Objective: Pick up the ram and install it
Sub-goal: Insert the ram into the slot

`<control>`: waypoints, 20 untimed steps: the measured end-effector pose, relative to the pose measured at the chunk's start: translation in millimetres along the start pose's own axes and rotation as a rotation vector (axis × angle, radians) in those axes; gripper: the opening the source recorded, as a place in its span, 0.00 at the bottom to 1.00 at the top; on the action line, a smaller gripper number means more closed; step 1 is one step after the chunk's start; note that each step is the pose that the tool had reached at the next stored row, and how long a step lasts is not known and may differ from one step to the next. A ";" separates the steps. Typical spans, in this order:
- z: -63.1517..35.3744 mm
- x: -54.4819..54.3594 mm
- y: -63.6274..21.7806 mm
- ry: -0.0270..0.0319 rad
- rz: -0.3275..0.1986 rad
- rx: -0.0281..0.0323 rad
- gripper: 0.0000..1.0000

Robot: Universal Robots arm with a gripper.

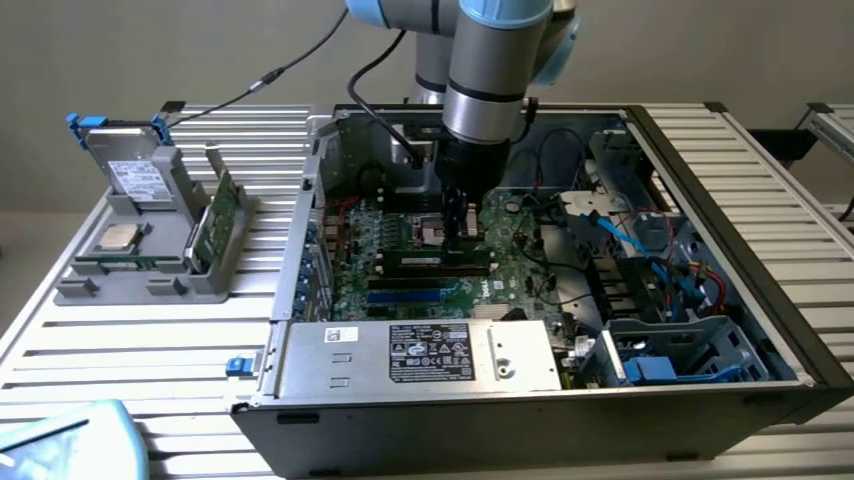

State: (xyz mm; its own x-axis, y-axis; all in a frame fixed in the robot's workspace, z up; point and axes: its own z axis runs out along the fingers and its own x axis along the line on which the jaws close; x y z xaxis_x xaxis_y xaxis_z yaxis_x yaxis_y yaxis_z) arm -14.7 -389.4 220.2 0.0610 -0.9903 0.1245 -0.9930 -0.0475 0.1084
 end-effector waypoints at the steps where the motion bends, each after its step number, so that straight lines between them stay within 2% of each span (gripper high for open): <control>1: 0.5 -0.1 -0.1 -0.0002 0.000 0.0001 0.14; 20: 3.7 -1.8 -0.5 -0.0010 0.009 -0.0011 0.14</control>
State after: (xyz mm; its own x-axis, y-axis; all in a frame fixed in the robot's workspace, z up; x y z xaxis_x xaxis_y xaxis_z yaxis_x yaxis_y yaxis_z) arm -14.7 -388.1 216.2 0.0523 -0.9908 0.1245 -0.9934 -0.0388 0.1084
